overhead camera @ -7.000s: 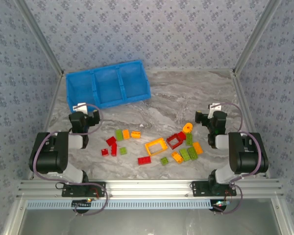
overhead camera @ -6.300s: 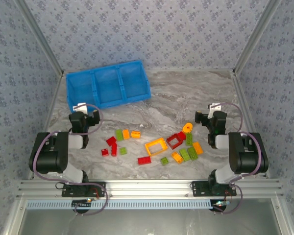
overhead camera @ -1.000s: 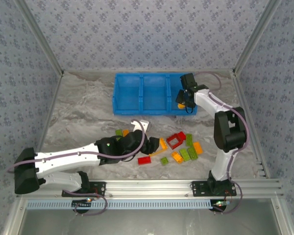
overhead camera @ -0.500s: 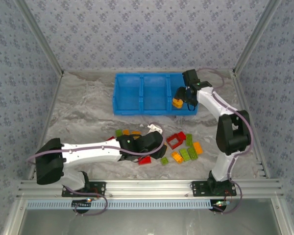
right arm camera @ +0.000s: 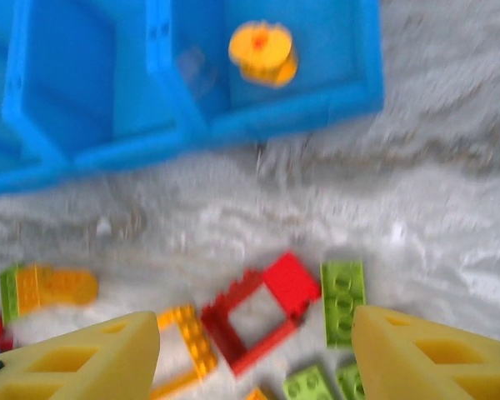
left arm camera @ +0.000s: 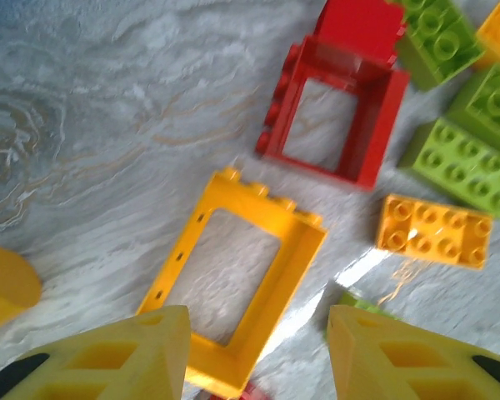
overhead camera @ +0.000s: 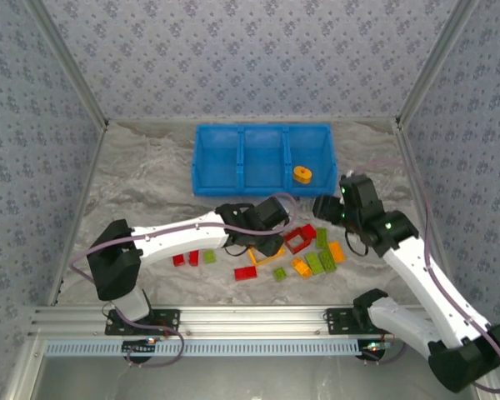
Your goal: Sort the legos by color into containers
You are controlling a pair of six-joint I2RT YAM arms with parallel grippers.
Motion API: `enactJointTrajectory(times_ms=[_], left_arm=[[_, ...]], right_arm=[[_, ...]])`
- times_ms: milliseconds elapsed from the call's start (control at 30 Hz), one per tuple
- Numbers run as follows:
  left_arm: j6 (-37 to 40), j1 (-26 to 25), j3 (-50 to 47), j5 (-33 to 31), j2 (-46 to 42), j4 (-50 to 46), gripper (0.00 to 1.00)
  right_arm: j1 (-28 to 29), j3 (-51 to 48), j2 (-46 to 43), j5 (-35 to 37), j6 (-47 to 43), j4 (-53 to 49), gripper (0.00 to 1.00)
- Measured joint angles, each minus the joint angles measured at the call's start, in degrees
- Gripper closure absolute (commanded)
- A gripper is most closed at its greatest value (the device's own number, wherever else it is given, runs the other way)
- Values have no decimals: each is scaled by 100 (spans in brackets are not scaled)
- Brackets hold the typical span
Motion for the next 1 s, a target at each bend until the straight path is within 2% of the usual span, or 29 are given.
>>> enactJointTrajectory(times_ms=[200,300,600,767,1000], left_arm=[[612,636,-2,527,201,-343,51],[800,767,-2,634,387,-367,50],[1106,767,0,833,852,-350,52],[1145,756,-2,813,909,-271,50],[1172,487,332,826,918,-170,50]], right_arm=[[728,-728,-769,-345,496,-350,35],[979,-835,-911,-361,702,-476,35],[1082,-857,-870,-330,970,-507,34],[1130,-876,-737,-328,1005,-498,35],[1145,-890,-903,-149,1123,-503,35]])
